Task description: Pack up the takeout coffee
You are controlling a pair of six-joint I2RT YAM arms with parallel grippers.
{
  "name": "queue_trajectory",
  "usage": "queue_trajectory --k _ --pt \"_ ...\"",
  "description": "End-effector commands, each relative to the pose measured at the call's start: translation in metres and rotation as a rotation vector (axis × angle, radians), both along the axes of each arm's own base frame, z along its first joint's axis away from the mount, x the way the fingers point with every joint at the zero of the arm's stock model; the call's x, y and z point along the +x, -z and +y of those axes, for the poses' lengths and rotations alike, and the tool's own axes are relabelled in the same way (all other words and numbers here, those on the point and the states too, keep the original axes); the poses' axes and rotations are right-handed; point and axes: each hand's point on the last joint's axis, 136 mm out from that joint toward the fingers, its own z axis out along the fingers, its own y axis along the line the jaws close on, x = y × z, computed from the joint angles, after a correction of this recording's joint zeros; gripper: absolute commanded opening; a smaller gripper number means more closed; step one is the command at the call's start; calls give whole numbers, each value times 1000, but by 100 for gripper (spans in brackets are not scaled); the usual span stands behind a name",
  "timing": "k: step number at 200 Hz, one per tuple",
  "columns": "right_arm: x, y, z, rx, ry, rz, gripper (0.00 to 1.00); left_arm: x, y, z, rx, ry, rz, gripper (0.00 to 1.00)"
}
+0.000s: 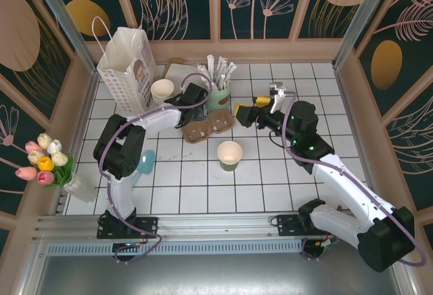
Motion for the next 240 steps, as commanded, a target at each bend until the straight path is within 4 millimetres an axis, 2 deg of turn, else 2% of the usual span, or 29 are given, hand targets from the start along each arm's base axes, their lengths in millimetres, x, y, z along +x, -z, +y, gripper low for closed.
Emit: queue_trajectory --k 1,19,44,115,167,201,240 --pt "0 -26 3 24 -1 -79 99 15 -5 -6 6 14 -32 48" --pt "-2 -26 5 24 -7 -79 99 22 -3 -4 45 7 -34 44" --pt "-2 -27 6 21 -5 -77 99 28 1 0 86 -10 -33 43" --pt "-4 -30 8 16 -4 -84 99 28 11 -1 88 -14 -15 36" --pt "-2 -30 7 10 5 -85 99 31 -3 3 101 -20 -48 21" --pt "-5 -29 11 9 -7 -87 99 29 -16 5 104 -15 -68 17" --pt "-6 -29 14 7 -17 -88 99 26 -22 6 95 -21 -73 16"
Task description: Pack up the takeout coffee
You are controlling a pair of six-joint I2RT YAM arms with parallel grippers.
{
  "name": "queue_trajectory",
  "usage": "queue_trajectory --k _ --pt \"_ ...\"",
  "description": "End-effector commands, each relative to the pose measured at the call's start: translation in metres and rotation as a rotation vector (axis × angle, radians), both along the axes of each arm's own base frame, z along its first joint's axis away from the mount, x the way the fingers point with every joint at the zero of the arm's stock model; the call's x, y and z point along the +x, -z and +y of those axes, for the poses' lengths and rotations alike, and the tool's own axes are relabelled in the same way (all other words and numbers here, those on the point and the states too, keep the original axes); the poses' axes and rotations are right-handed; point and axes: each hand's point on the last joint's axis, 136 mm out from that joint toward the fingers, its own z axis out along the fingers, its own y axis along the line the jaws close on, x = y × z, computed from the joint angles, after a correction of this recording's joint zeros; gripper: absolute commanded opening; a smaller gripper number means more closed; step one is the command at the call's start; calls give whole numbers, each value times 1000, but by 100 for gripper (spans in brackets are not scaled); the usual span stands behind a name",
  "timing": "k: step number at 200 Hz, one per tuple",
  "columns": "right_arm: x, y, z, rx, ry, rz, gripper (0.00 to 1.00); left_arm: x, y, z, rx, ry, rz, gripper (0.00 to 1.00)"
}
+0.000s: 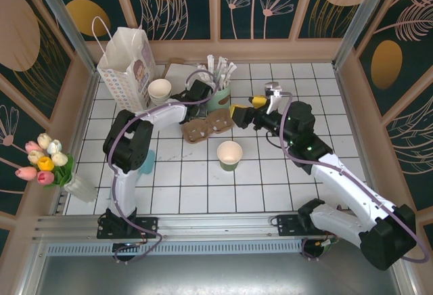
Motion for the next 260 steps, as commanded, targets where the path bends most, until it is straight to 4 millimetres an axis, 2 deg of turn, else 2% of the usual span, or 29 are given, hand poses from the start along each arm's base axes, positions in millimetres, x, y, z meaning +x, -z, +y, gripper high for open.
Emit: queue_trajectory --k 1,37,49,60,86,122,128,132,164,199,217,231,260 --pt "0 -22 3 19 -4 -61 99 2 -28 5 0 -8 -48 16" --pt "0 -22 4 15 -4 -60 99 1 -36 2 -30 -3 -56 13" --pt "1 -21 4 13 -1 -60 99 1 -38 1 -35 -3 -56 9" --pt "2 -21 3 11 7 -59 99 0 -42 1 -44 -2 -55 2" --pt "8 -16 -2 9 52 -35 99 -10 -61 -4 -118 18 -76 0" --pt "19 -4 -16 16 158 17 99 -35 -96 -11 -273 59 -114 0" --pt "20 -3 -17 19 169 22 99 -39 -96 -13 -297 73 -105 0" --pt "21 -2 -18 21 175 26 99 -43 -110 -14 -326 83 -126 0" --pt "19 3 -13 26 145 37 99 -70 -145 -16 -472 112 -173 0" --pt "9 8 4 84 45 -10 98 -92 -206 -18 -754 106 -314 0" --pt "9 7 15 119 30 -52 96 -99 -235 -13 -884 69 -378 0" --pt "10 8 26 109 31 -85 96 -103 -250 -10 -964 45 -408 0" --pt "5 12 54 74 -35 -174 97 -116 -285 -25 -1076 157 -425 0"
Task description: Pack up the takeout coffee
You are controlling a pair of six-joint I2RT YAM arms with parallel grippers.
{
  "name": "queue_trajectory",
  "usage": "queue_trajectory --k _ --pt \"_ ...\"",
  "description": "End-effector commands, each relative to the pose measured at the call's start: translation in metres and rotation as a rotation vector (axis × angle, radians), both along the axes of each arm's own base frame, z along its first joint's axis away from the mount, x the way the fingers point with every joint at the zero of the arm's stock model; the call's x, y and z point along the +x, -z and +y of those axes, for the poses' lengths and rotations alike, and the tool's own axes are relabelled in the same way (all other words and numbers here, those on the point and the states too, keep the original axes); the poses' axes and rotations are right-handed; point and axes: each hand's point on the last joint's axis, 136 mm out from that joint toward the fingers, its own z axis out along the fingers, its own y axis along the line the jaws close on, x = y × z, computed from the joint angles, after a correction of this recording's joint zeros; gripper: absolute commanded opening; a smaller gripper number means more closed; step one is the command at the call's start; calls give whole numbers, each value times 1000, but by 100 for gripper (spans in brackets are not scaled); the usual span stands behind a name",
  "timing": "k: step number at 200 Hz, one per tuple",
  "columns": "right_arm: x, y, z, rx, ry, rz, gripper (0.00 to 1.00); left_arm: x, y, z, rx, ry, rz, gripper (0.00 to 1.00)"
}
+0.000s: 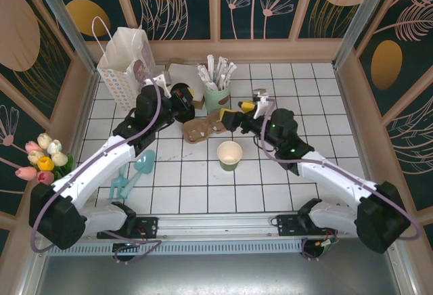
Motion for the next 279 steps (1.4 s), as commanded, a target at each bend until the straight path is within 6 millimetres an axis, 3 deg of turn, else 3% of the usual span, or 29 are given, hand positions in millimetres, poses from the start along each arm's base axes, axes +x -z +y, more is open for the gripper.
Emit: queue_trajectory --k 1,31,50,75,102,138,160,173,193,214,248,279 --pt "-5 -28 16 48 -38 -172 97 -9 -44 -15 -160 93 -79 0" --pt "-8 -47 21 79 -88 -229 97 -20 -72 -30 -145 211 -82 0" --pt "-11 -42 25 -24 -105 -289 97 -24 -87 -31 -223 234 -83 0" --pt "-21 -58 10 22 -103 -414 98 -38 -120 -42 -303 353 -155 0" --pt "-15 -81 -7 134 -191 -308 98 -51 -139 -45 -370 524 -177 0" --pt "-10 -87 -19 149 -296 -187 98 -72 -163 -43 -500 716 -246 0" --pt "-15 -106 -19 218 -324 -157 98 -65 -170 -41 -576 686 -222 0" --pt "-24 -115 -11 165 -283 -284 99 -57 -174 -36 -663 647 -194 0" --pt "-35 -113 8 -48 -148 -613 99 -49 -180 -30 -811 622 -163 0" --pt "-7 -125 8 -119 32 -758 98 -38 -181 -31 -884 616 -114 0" --pt "14 -138 13 -216 229 -1071 95 -28 -178 -29 -949 586 -70 0" --pt "18 -145 23 -266 296 -1257 93 -25 -174 -27 -996 574 -46 0"
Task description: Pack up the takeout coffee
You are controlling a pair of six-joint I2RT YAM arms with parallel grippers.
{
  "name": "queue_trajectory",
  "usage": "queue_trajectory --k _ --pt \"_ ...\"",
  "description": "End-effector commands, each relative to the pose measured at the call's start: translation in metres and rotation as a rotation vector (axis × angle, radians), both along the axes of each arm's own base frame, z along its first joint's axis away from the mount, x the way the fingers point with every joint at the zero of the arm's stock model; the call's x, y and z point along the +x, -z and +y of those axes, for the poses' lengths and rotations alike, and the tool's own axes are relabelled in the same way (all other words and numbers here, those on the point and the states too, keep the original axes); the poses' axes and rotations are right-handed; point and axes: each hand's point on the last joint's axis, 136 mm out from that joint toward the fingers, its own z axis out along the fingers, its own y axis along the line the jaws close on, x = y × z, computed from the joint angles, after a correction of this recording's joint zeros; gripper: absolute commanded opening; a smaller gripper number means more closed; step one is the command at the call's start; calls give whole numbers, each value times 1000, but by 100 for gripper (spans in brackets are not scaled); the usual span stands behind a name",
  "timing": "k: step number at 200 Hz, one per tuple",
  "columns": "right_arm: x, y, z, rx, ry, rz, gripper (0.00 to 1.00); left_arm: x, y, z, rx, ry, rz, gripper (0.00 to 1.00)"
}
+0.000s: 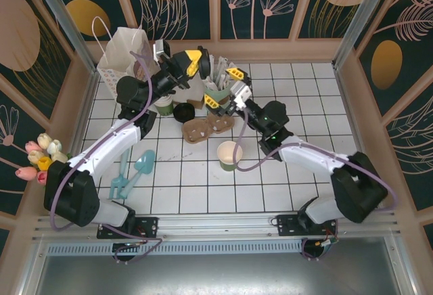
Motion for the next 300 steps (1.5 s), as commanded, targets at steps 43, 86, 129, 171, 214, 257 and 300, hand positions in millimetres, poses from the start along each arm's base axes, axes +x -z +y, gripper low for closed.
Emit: queue_trajectory --k 43,86,129,171,214,257,300 --pt "-11 -71 -2 60 224 -559 92 -2 -12 7 -108 24 2 0" --pt "-9 -80 6 55 309 -678 89 -3 -10 9 -133 36 13 0" --pt "0 -71 13 -18 346 -698 76 -5 -9 10 -134 37 16 0" --pt "4 -75 12 8 354 -684 58 -7 -6 13 -155 42 18 0" --pt "8 -79 8 29 389 -679 47 -6 -2 17 -213 54 24 0" --pt "11 -83 2 44 438 -693 42 -6 0 17 -212 49 26 0" --pt "10 -88 4 35 460 -735 34 -3 12 16 -204 51 57 0"
